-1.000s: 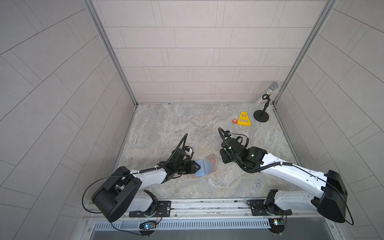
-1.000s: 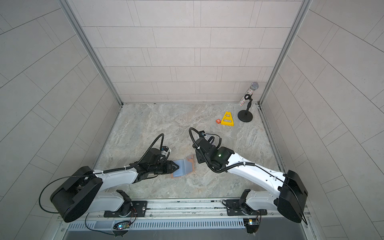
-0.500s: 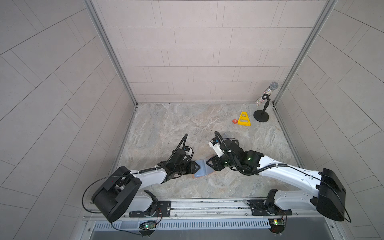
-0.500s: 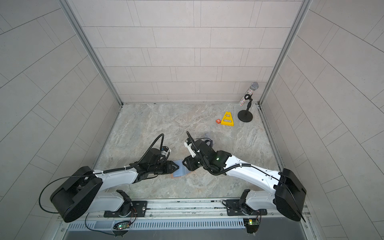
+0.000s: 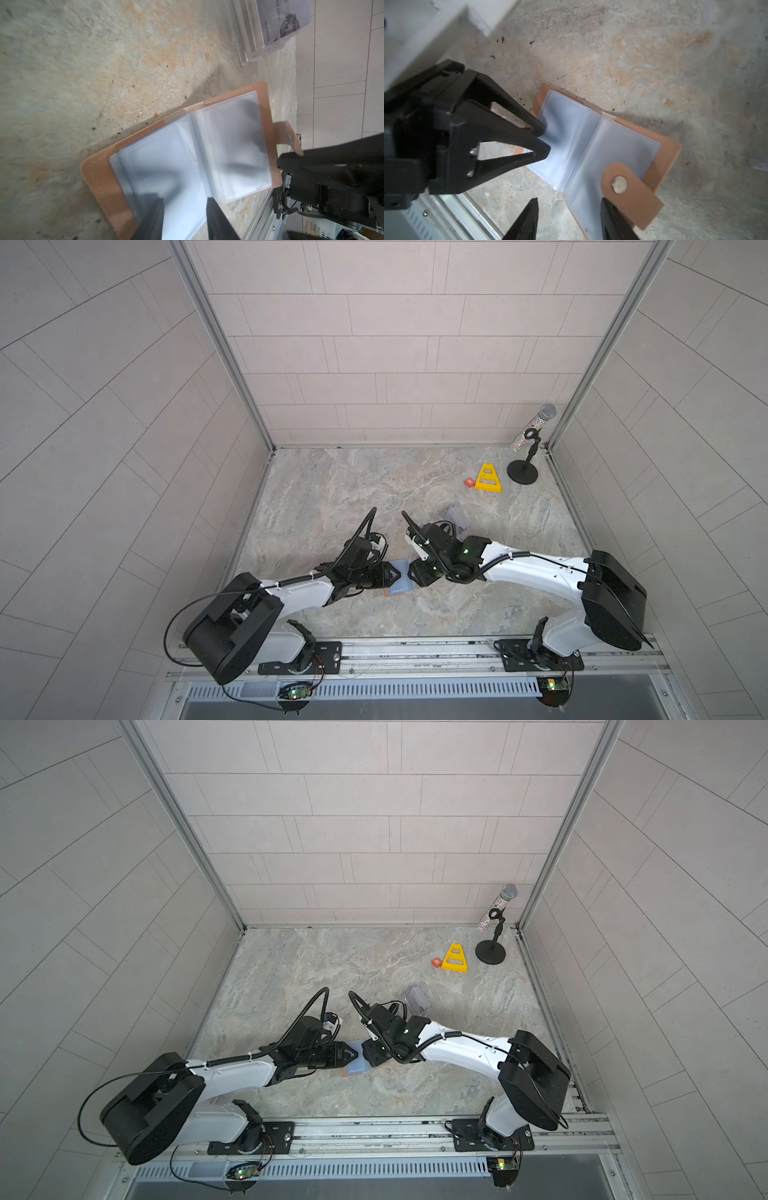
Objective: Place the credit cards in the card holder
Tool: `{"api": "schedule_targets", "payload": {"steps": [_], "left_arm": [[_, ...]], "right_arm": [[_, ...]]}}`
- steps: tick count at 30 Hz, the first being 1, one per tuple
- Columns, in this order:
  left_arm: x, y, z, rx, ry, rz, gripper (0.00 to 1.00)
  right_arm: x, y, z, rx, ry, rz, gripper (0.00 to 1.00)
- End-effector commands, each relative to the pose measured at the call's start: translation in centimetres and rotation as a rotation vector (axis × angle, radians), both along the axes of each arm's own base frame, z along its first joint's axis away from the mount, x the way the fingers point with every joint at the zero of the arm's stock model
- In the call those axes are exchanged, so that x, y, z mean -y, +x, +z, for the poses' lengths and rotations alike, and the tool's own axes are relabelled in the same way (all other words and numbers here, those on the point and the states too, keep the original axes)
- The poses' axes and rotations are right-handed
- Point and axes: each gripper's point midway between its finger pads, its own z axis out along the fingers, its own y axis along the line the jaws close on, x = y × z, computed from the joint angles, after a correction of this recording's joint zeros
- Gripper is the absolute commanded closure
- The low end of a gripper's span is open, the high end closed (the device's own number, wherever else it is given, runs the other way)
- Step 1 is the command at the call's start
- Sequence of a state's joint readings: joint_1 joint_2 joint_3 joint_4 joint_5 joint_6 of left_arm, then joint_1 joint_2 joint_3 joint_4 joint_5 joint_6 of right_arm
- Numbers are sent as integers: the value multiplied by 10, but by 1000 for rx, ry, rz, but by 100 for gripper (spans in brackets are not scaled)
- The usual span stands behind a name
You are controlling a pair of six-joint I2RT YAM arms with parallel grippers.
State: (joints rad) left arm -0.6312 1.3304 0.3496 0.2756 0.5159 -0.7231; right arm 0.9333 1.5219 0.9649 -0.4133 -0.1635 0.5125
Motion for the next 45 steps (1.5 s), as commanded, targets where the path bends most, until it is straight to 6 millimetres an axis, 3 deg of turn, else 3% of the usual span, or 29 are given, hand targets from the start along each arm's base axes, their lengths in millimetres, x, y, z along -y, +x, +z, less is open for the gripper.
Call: {"api": "schedule_targets", "payload": {"steps": [1,11,23,28,45], "left_arm": [[-3,-1,-4,1,37,-6,60],[-5,-2,-6,-1,47,-6,60],[-5,-2,-9,-3,53,-8,60],[-5,-3,-10,-8,57,-8,60],[-6,-3,-14,-16,66,-8,60]], "right_arm": [[18,4,-11,11,-101,-45,49],[26,6,-28,-13,-146,-101,46],[34,9,-50,-86,-83,-190,45],[24,5,-58,-147,34,-192,45],[11,-2,-57,-190,95,-143,48]]}}
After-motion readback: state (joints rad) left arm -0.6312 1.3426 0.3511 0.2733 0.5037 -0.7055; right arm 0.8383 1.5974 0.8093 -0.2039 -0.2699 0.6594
